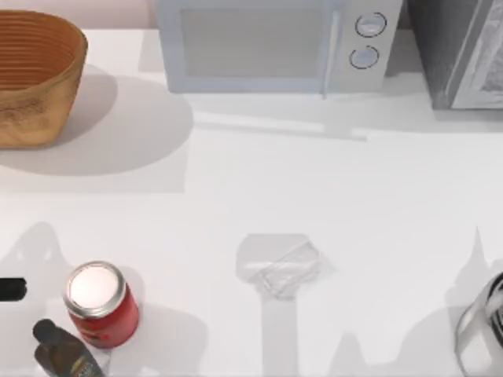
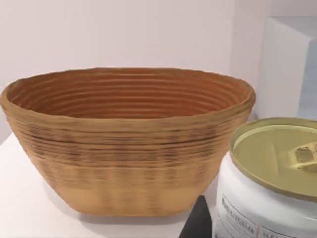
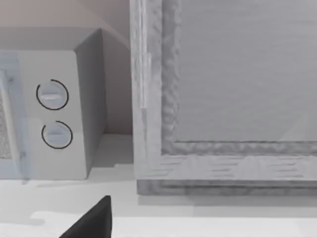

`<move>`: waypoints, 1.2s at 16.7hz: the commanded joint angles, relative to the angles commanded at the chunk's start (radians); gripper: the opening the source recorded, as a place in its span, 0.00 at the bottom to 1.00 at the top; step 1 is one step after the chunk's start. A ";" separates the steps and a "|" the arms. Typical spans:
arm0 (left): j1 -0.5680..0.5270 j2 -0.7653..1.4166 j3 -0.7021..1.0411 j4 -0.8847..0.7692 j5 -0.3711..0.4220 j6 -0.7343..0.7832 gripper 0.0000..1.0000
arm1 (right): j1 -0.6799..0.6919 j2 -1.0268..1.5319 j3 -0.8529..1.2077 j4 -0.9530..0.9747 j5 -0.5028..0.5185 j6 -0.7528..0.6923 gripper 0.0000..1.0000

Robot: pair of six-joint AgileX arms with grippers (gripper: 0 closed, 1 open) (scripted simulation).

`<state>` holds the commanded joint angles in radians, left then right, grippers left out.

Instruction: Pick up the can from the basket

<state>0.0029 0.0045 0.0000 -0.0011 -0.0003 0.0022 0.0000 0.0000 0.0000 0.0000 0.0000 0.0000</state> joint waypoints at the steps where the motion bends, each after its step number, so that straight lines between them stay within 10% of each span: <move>1: 0.000 0.009 0.005 0.005 0.004 0.000 0.00 | 0.000 0.000 0.000 0.000 0.000 0.000 1.00; 9: -0.028 0.408 0.204 0.218 0.210 0.003 0.00 | 0.000 0.000 0.000 0.000 0.000 0.000 1.00; 20: -0.146 1.509 0.723 0.772 0.811 0.017 0.00 | 0.000 0.000 0.000 0.000 0.000 0.000 1.00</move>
<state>-0.1436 1.5132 0.7233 0.7711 0.8111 0.0194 0.0000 0.0000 0.0000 0.0000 0.0000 0.0000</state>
